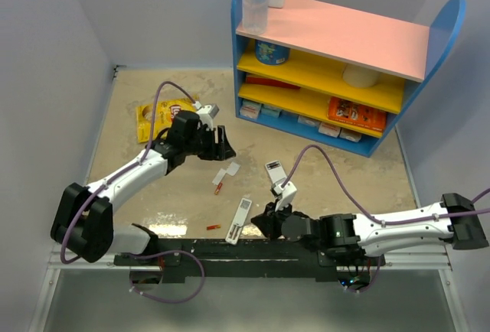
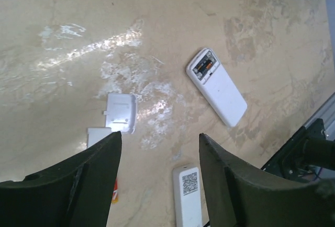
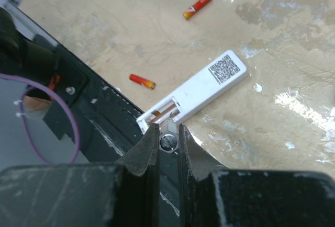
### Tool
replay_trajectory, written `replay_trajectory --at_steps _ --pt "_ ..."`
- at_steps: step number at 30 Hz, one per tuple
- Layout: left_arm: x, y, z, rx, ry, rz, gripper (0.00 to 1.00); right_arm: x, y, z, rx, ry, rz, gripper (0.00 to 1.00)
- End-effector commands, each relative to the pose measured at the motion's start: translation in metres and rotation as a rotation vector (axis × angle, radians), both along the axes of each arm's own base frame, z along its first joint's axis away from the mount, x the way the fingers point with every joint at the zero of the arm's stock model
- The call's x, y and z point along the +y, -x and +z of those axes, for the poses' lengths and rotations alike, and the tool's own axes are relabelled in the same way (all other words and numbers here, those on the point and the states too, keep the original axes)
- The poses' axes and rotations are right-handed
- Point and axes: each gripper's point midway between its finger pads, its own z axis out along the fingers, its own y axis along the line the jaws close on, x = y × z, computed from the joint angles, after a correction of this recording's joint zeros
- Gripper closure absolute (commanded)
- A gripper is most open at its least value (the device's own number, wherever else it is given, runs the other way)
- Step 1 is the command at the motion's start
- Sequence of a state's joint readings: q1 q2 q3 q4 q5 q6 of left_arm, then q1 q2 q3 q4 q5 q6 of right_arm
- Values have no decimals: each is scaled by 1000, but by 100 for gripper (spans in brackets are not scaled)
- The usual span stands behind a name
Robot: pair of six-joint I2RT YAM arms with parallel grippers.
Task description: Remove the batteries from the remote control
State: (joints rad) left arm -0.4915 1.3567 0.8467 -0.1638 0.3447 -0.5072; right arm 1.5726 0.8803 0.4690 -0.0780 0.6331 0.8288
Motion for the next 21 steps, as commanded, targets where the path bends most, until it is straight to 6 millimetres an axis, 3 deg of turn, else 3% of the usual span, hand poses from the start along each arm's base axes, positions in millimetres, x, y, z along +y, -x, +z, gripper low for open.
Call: replay_trajectory --at_steps 1,6,15,21 --pt "22 -3 8 -56 -73 31 34 9 0 0 -16 37 6 100" --pt "31 -4 4 -59 -93 50 33 3 -17 -11 -73 154 -86 100" --pt "36 0 -3 -74 -105 50 31 -6 -60 10 -134 180 -191 100" --pt "35 4 -9 -69 -97 39 31 -3 -76 16 -155 159 -165 100"
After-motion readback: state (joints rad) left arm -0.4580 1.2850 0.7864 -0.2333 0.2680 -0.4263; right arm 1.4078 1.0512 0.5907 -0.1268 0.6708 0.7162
